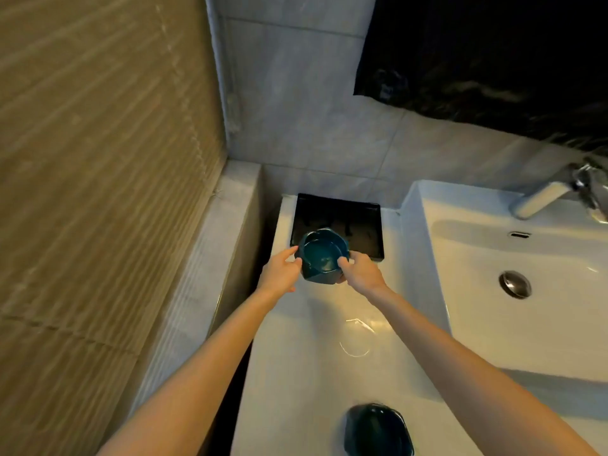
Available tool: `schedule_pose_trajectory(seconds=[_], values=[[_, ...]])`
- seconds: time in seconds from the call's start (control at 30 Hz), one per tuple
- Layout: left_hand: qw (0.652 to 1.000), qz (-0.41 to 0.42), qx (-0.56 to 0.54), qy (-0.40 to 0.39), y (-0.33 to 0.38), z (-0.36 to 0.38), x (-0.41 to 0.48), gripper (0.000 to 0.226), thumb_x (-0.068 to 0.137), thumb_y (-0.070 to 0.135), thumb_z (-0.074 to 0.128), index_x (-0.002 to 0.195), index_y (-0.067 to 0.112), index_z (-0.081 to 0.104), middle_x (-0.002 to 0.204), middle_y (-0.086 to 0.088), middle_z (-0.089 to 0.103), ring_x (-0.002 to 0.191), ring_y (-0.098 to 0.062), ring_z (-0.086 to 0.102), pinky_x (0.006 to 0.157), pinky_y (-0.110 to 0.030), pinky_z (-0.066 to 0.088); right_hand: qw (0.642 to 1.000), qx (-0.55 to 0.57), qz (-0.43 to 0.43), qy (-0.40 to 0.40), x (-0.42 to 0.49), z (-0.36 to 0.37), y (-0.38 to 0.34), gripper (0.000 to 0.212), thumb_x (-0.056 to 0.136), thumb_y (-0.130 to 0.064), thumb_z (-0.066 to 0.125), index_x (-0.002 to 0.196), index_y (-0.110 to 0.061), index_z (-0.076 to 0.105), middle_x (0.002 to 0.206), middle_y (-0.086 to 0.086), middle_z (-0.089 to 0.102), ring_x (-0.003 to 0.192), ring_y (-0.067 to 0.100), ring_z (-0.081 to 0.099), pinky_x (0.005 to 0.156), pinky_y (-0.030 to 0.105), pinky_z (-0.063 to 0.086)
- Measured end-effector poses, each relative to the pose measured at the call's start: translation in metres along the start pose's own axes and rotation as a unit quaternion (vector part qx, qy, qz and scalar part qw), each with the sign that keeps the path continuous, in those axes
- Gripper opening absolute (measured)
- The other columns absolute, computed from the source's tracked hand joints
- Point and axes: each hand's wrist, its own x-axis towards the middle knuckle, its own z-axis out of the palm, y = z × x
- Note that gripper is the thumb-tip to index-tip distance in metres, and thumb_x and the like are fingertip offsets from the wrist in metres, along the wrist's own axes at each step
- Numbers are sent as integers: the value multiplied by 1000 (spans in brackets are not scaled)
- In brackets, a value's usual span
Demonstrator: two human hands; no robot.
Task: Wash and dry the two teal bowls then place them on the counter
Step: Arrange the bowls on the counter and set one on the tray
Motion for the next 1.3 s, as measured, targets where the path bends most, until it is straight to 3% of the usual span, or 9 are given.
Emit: schedule_pose_trajectory(seconds=[0.13,0.23,0.3,0.37,0.47,0.7,1.07,1.2,1.3], values=[[998,-2,40,-43,21,5,52,49,99,14,41,146,27,34,138,-5,48,125,-27,45,90,-38,49,1000,4,8,8,54,-1,-3,32,99,-34,39,116,-15,58,102,7,70,88,21,67,87,41,55],[995,-7,87,-46,27,7,95,59,94,10,43,147,31,31,112,-11,61,105,-25,55,94,-45,50,1000,-1,15,10,95,1,-5,34,97,-37,40,117,-16,59,105,6,69,93,25,66,86,44,54],[993,-3,105,-45,28,10,121,64,91,1,40,148,27,31,98,-18,59,85,-23,53,84,-44,51,1000,-9,16,4,120,5,-5,34,96,-38,41,117,-18,58,104,6,69,93,25,66,85,44,54],[993,0,110,-45,31,13,140,66,90,-6,37,149,23,29,103,-22,57,80,-22,50,70,-37,48,1000,-15,16,2,142,8,-4,36,96,-40,41,121,-18,56,105,5,68,92,25,66,85,44,54],[994,-2,104,-40,28,16,170,66,92,-6,37,149,24,25,117,-10,49,92,-26,54,75,-37,48,1000,-20,19,5,170,15,-1,40,97,-40,40,127,-17,53,108,6,68,94,25,66,85,41,54],[994,-19,99,-40,20,20,203,65,93,-5,40,149,24,25,139,-12,38,117,-27,47,99,-39,45,998,-43,35,9,203,34,7,50,96,-43,37,137,-17,44,115,10,66,99,29,65,87,45,53],[993,-5,110,-36,26,20,202,60,95,8,50,149,22,27,142,-13,42,124,-26,47,102,-39,42,998,-45,32,-14,201,19,1,66,98,-50,36,153,-19,15,125,13,61,110,30,61,94,44,50],[994,18,106,-30,33,7,170,59,97,18,50,150,19,23,146,-9,40,133,-23,41,104,-32,36,999,-3,-30,-8,154,-12,-10,54,99,-39,45,147,-19,31,100,5,68,92,20,64,84,37,52],[993,35,97,-49,32,-1,129,52,97,18,50,146,21,34,141,-5,48,127,-19,47,97,-26,37,997,19,-60,-49,102,-32,-10,45,99,-33,47,141,-21,42,101,2,69,94,14,62,85,28,49]])
